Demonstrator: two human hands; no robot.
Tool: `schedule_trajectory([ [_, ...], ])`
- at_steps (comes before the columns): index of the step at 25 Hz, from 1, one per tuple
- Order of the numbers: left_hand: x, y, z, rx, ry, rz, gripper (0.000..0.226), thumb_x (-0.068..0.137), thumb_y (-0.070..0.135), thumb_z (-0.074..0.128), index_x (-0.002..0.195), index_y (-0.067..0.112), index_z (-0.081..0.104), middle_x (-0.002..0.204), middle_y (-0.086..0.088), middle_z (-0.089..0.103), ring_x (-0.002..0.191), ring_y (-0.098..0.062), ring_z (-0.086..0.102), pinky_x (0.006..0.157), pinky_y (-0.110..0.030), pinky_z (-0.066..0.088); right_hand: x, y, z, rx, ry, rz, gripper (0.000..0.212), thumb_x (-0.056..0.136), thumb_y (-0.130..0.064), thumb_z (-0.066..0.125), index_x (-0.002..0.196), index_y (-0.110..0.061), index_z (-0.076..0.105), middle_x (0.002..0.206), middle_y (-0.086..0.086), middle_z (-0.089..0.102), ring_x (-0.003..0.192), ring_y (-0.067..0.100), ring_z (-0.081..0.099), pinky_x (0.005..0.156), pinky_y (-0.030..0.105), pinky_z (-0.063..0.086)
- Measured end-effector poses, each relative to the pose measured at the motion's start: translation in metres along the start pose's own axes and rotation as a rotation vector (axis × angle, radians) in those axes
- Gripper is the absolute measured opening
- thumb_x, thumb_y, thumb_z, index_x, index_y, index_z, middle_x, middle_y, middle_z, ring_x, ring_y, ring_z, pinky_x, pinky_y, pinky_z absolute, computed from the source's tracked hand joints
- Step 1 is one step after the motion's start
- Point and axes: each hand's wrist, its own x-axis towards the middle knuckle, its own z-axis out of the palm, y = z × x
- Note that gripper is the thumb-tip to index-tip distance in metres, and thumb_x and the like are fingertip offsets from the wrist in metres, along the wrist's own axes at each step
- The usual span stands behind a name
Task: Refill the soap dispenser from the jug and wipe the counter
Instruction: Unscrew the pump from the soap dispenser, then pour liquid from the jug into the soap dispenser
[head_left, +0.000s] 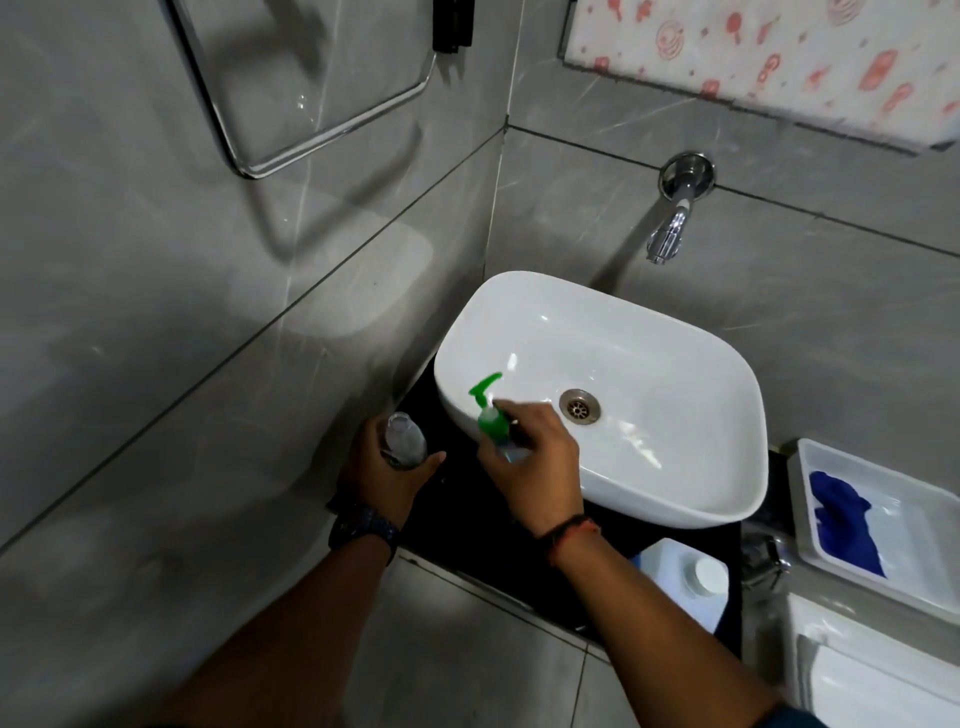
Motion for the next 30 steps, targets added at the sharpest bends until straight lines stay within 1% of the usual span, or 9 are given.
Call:
schedule_trajectory([
  [2,0.001,-0.005,0.006,-0.037,-0.014,-0.008,0.066,0.05,0.025,0.092,0.104,0.016,0.057,0.106,-0.006,0.064,0.091,-0.017,0.058,0.076,-0.025,0.043,-0.02,0.029,0.004,-0.14,-0.172,0.105,0.038,0.072,-0.01,0.075,0.108,-0.014,0.069,0.099,0.006,0.065,0.09,0.017,0.062,0.08,0.006,0.041],
  [6,0.004,-0.021,0.021,-0.094,-0.062,0.022,0.063,0.049,0.025,0.092,0.1,0.02,0.054,0.099,-0.003,0.064,0.09,-0.02,0.062,0.078,-0.029,0.049,-0.041,0.07,0.017,-0.392,-0.437,0.212,0.039,0.075,-0.014,0.069,0.113,-0.01,0.065,0.111,0.012,0.063,0.101,0.027,0.061,0.089,0.027,0.046],
  [9,0.004,-0.036,0.029,-0.085,-0.07,0.048,0.061,0.048,0.029,0.091,0.095,0.027,0.051,0.094,0.002,0.062,0.086,-0.016,0.061,0.078,-0.03,0.05,-0.043,0.084,0.027,-0.48,-0.544,0.216,0.033,0.075,-0.012,0.065,0.108,-0.012,0.066,0.108,0.012,0.06,0.096,0.031,0.061,0.085,0.033,0.049],
  [13,0.002,-0.053,0.035,-0.043,-0.073,0.059,0.066,0.047,0.031,0.091,0.1,0.015,0.055,0.099,-0.004,0.063,0.091,-0.02,0.061,0.082,-0.031,0.05,-0.047,0.098,0.037,-0.535,-0.59,0.21,0.034,0.073,-0.013,0.064,0.107,-0.011,0.066,0.105,0.014,0.061,0.096,0.032,0.06,0.086,0.034,0.049],
  [17,0.002,-0.057,0.033,-0.019,-0.079,0.087,0.078,0.046,0.032,0.092,0.108,0.008,0.054,0.107,-0.009,0.063,0.1,-0.025,0.061,0.089,-0.032,0.048,-0.054,0.107,0.041,-0.527,-0.538,0.193,0.038,0.072,-0.013,0.066,0.11,-0.008,0.065,0.107,0.016,0.061,0.1,0.034,0.056,0.09,0.035,0.046],
  [20,-0.003,-0.055,0.028,0.028,-0.043,0.097,0.108,0.04,0.036,0.094,0.13,0.006,0.043,0.131,-0.015,0.052,0.122,-0.028,0.049,0.104,-0.035,0.037,-0.058,0.101,0.039,-0.494,-0.41,0.179,0.044,0.073,-0.017,0.071,0.115,-0.007,0.062,0.112,0.015,0.061,0.104,0.032,0.054,0.093,0.034,0.044],
  [22,-0.005,-0.047,0.023,0.036,-0.038,0.065,0.117,0.041,0.042,0.092,0.138,0.013,0.034,0.141,-0.014,0.043,0.129,-0.027,0.041,0.107,-0.037,0.033,-0.058,0.09,0.035,-0.44,-0.336,0.153,0.042,0.075,-0.017,0.071,0.115,-0.006,0.061,0.112,0.014,0.062,0.105,0.03,0.055,0.093,0.032,0.043],
  [26,-0.006,-0.015,0.009,0.031,-0.002,0.148,0.105,0.053,0.065,0.075,0.137,0.015,0.035,0.139,-0.015,0.044,0.127,-0.03,0.043,0.103,-0.05,0.04,-0.044,0.051,0.009,-0.298,-0.2,0.057,0.036,0.078,-0.016,0.072,0.111,-0.007,0.063,0.107,0.011,0.065,0.101,0.026,0.059,0.091,0.026,0.044],
  [30,-0.011,0.028,0.006,0.101,0.045,0.343,0.092,0.063,0.077,0.058,0.132,0.019,0.04,0.135,-0.012,0.047,0.124,-0.028,0.044,0.099,-0.042,0.043,-0.022,0.015,-0.044,-0.177,0.042,0.009,0.027,0.077,-0.01,0.072,0.104,-0.006,0.067,0.103,0.009,0.069,0.095,0.025,0.064,0.084,0.034,0.052],
])
